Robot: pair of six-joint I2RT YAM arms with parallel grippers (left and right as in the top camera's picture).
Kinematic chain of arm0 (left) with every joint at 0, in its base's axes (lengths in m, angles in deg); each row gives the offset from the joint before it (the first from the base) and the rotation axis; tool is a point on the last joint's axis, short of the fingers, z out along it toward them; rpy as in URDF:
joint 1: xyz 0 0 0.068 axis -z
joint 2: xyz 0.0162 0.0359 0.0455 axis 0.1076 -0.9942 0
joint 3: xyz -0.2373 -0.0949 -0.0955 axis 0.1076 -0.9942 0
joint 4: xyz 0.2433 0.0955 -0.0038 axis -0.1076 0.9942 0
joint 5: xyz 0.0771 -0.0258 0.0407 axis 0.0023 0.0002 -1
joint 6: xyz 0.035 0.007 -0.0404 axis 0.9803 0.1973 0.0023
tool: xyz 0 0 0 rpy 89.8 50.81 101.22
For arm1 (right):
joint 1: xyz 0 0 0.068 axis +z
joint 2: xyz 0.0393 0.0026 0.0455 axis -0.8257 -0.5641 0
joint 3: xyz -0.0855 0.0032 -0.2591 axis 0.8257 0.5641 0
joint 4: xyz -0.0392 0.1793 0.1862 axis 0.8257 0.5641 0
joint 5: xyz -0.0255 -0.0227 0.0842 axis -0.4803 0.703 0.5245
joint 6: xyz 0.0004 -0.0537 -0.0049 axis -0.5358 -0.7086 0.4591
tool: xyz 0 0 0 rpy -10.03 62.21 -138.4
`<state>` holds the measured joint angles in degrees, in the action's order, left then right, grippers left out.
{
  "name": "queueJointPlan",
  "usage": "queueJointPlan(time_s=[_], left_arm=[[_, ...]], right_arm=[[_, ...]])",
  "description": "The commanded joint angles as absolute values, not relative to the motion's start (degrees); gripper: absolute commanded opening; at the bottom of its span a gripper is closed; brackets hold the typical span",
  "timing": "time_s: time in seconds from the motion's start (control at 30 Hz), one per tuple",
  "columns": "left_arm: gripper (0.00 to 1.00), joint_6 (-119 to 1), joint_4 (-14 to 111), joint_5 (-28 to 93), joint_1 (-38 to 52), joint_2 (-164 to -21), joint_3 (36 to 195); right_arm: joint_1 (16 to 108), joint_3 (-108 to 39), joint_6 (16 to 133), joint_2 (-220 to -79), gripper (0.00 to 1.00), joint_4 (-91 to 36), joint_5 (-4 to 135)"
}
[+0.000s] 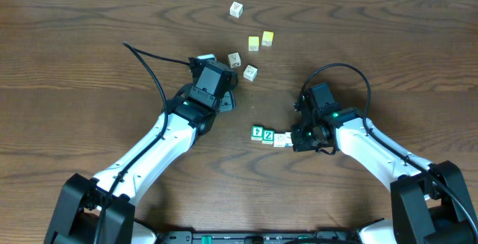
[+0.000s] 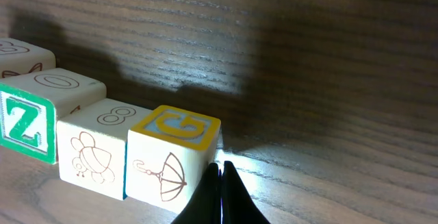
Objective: Lift 4 blocks
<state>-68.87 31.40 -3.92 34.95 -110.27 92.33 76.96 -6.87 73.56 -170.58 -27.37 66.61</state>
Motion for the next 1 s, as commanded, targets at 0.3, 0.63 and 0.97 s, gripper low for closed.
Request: queueJointPlan(time_s=[0.3,0.63,0.97], left_arm=[[0.67,-67.9,33.9,-2.0,34.9,-113.3,91.4],[0.68,-67.9,34.0,-2.1,34.9,-113.3,91.4],[0.68,-67.9,34.0,-2.1,34.9,-113.3,91.4]], right_arm=[[77.4,-6.5,76.4,-171.1,0.01,-21.5,63.4],[82.0,-6.5,75.0,-171.1,0.01,-19.0,68.2],[85.4,-6.5,78.3,-171.1,0.01,-22.7,67.3]])
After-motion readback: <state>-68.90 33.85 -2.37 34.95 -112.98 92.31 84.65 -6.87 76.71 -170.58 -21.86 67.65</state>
